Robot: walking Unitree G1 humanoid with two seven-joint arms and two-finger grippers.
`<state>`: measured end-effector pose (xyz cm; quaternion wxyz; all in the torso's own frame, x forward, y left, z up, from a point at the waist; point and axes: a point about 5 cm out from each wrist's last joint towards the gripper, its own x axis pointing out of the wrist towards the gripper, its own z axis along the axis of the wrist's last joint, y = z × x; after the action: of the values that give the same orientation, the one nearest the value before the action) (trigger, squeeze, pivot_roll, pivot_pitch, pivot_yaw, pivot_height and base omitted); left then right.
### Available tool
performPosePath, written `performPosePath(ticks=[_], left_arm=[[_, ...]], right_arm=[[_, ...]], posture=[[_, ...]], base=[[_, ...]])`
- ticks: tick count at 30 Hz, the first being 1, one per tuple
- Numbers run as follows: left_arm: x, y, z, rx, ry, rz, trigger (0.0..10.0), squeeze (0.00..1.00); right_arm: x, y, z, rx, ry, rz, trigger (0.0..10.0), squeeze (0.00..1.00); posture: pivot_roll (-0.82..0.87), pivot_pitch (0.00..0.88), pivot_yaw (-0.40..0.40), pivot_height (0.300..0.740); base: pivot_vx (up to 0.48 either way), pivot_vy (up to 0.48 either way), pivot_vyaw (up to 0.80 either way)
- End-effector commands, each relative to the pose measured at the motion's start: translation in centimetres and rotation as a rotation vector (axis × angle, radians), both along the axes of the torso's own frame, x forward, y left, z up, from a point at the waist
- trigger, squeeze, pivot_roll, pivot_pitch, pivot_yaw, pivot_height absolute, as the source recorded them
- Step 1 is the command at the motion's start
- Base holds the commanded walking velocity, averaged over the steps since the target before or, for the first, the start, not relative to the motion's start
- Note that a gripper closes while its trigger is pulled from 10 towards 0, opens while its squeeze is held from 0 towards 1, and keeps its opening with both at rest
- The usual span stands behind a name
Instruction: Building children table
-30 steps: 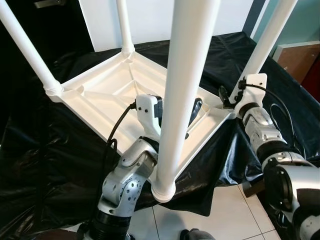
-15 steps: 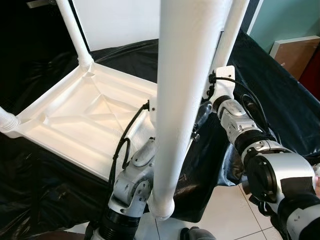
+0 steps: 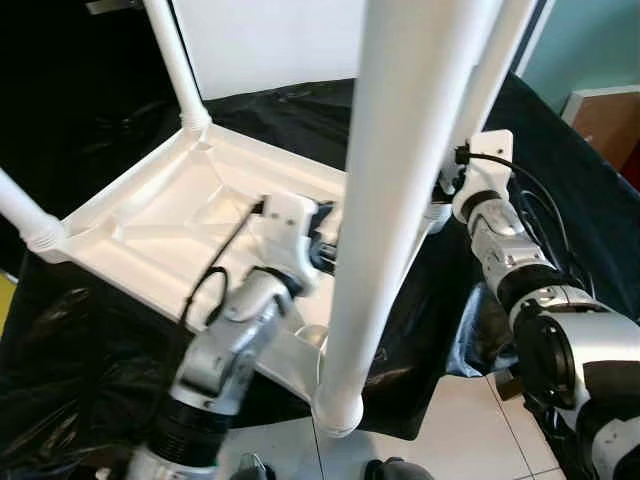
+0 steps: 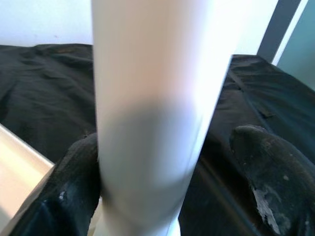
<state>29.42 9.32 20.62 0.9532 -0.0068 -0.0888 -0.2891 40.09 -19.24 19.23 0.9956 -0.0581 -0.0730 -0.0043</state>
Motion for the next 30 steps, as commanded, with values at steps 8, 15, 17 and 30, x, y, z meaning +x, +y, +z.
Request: performPosePath(ticks=[8, 15, 17, 30], left_arm=[[-0.3, 2.7, -0.3, 0.169, -0.039, -0.216, 10.0, 0.00], [-1.3, 4.2, -1.4, 0.357, -0.017, -0.346, 10.0, 0.00], [-1.5, 4.4, -1.9, 0.408, -0.005, -0.376, 10.0, 0.00], [-2.6, 6.8, -5.2, 0.596, 0.183, -0.562, 10.0, 1.00]], right_arm=[[-2.6, -0.7, -2.8, 0.053, -0.025, 0.084, 10.0, 0.00], [-6.2, -0.1, -4.5, 0.086, -0.019, 0.252, 10.0, 0.00], [-7.4, 0.1, -4.9, 0.087, -0.003, 0.305, 10.0, 0.00], [-12.4, 0.5, -5.1, 0.136, 0.058, 0.435, 10.0, 0.00]], posture=[[-0.10, 0.124, 0.006, 0.740], [-0.11, 0.117, 0.013, 0.740], [-0.11, 0.115, 0.011, 0.740], [-0.13, 0.093, 0.015, 0.740]], base=[[0.000, 0.000, 0.00], [0.000, 0.000, 0.00], [0.000, 0.000, 0.00], [0.000, 0.000, 0.00]])
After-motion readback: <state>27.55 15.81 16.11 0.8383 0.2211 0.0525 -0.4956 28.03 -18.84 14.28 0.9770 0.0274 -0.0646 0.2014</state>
